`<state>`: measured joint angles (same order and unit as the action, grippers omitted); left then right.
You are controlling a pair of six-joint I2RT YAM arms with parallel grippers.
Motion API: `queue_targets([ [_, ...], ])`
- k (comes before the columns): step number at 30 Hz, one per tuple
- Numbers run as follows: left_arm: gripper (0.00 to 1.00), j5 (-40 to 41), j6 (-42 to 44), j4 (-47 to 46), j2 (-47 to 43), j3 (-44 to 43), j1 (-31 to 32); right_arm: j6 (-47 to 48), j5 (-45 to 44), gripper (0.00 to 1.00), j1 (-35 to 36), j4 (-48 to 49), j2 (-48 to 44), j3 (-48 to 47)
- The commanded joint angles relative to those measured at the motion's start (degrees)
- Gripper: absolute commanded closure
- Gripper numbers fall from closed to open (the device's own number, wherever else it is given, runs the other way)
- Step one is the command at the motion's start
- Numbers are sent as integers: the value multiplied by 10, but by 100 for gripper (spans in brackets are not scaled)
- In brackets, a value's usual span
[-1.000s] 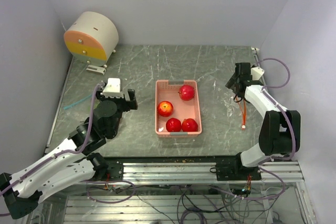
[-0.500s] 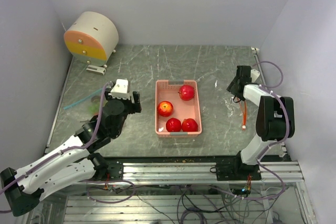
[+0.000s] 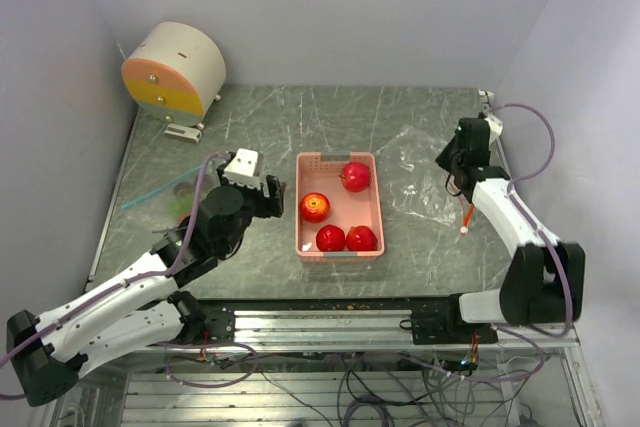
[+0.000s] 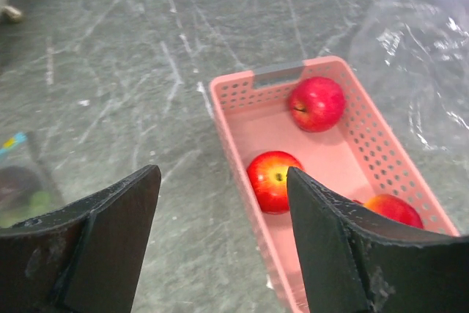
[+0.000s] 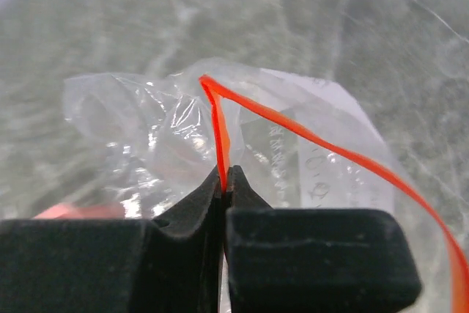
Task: Place the food in the zip-top bag and seal the zipper
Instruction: Pick up the zipper food storage bag at the center of the board, then open the zipper of the food storage bag.
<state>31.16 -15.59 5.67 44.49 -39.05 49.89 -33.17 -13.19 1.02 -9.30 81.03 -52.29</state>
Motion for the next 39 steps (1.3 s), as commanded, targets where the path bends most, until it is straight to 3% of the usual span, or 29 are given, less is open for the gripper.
queue_targets([
  [1, 16, -110, -4, -78, 52, -37, -5, -3, -17, 100, 83, -33, -89, -42],
  [5, 0, -208, 4, -118, 117, -73, -5, -11, -33, 100, 172, -54, -132, -83],
  [12, 1, -270, -37, -241, 156, -81, -5, -76, 7, 100, 285, -9, -164, -80],
  [19, 2, -289, -125, -404, 193, -25, -4, -148, -53, 100, 391, 58, -147, -78],
  [24, 4, -305, -163, -499, 228, 10, -3, -191, -89, 100, 430, 81, -114, -95],
  [32, 7, -306, -161, -463, 194, 3, -4, -187, -138, 100, 445, 50, -105, -155],
  [39, 9, -303, -155, -400, 130, -16, -3, -172, -123, 100, 445, 20, -91, -201],
])
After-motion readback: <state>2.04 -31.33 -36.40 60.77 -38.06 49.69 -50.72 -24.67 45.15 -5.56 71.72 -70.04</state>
